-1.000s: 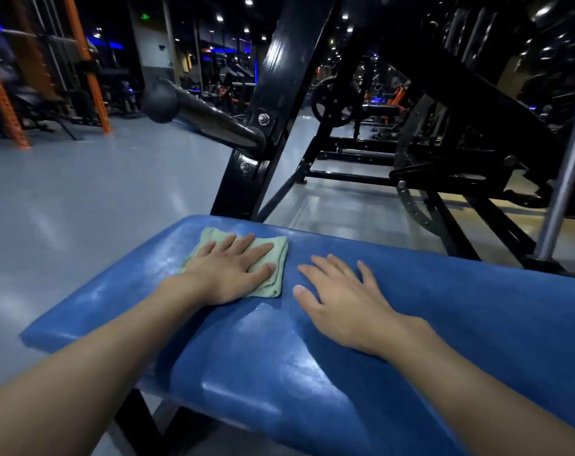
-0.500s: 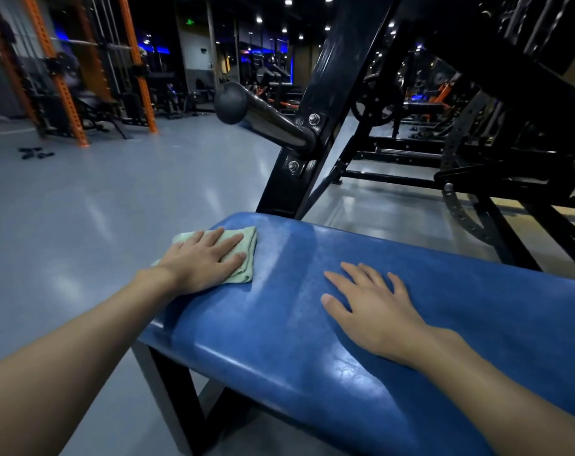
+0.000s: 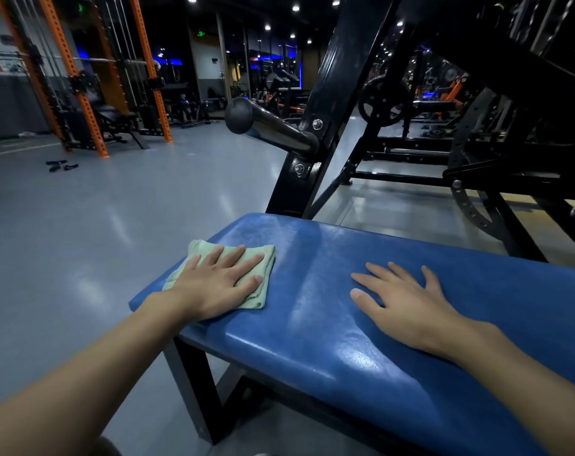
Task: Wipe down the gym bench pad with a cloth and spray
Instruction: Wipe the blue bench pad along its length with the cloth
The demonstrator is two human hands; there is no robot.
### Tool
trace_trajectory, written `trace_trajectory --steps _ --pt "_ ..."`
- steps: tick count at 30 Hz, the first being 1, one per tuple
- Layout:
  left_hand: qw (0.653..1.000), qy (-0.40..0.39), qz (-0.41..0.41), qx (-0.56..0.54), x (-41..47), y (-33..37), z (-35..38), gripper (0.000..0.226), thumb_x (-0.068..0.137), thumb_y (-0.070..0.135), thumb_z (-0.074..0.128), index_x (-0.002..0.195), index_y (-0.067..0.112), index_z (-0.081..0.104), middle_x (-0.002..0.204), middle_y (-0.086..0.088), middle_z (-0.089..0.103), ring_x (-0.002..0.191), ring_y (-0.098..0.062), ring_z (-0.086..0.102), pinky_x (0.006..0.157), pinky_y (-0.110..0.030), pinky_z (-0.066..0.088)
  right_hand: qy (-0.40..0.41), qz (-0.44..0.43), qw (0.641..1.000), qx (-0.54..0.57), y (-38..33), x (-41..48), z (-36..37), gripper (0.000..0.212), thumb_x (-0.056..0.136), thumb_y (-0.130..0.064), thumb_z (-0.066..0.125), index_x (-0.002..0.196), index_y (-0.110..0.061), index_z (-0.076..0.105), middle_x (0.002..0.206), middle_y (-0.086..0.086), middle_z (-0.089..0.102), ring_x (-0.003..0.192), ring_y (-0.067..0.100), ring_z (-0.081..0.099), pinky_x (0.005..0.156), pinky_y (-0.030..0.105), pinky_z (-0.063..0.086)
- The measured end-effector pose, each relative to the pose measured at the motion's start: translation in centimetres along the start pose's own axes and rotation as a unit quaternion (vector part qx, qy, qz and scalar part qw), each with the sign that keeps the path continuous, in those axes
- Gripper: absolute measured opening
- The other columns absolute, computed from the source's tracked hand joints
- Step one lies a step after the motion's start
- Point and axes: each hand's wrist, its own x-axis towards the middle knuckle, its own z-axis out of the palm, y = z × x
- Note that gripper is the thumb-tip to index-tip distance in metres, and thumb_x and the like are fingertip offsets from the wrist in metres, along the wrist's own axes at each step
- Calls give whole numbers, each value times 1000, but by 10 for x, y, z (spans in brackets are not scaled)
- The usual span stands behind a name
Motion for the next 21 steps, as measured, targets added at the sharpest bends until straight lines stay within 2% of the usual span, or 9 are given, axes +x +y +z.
trace_trajectory --steps 3,6,9,12,16,21 --pt "1000 -5 10 1 -5 9 1 62 89 73 3 149 60 -2 166 16 -1 153 -19 -2 120 -49 3 8 23 998 -55 14 -16 -2 65 93 -69 10 153 -45 14 166 -9 -1 152 22 -10 116 60 -11" --pt "1000 -6 28 7 -9 24 2 68 83 76 -3 149 60 -3 166 16 -2 153 -20 -3 121 -50 1 -21 53 998 -38 22 -25 2 66 91 -73 8 153 -49 5 165 -9 -7 151 24 -14 115 63 -9" --pt "999 -2 40 3 -14 41 2 66 84 75 -1 149 60 -2 166 16 -2 153 -20 -4 121 -51 0 -15 47 999 -11 23 -27 1 64 93 -71 11 153 -49 8 166 -10 -5 152 23 -11 116 62 -8" --pt "998 0 57 12 -18 57 2 70 81 77 -5 149 60 -3 166 15 -3 153 -20 -4 121 -50 0 11 49 998 -42 38 -36 -5 65 93 -70 11 154 -46 12 166 -10 0 152 22 -9 116 62 -9" --pt "997 -7 72 17 -22 82 0 55 97 67 10 150 58 -2 166 16 -4 153 -18 -8 122 -48 -3 -15 77 997 -18 53 -49 -1 66 92 -72 9 154 -48 6 165 -10 -6 151 24 -13 116 63 -8" --pt "996 -14 91 13 -26 110 1 56 96 68 8 149 58 -4 166 16 -5 152 -17 -9 122 -47 -2 21 40 999 -13 68 -59 -14 64 95 -67 15 154 -43 16 165 -13 5 152 16 -5 118 57 -6"
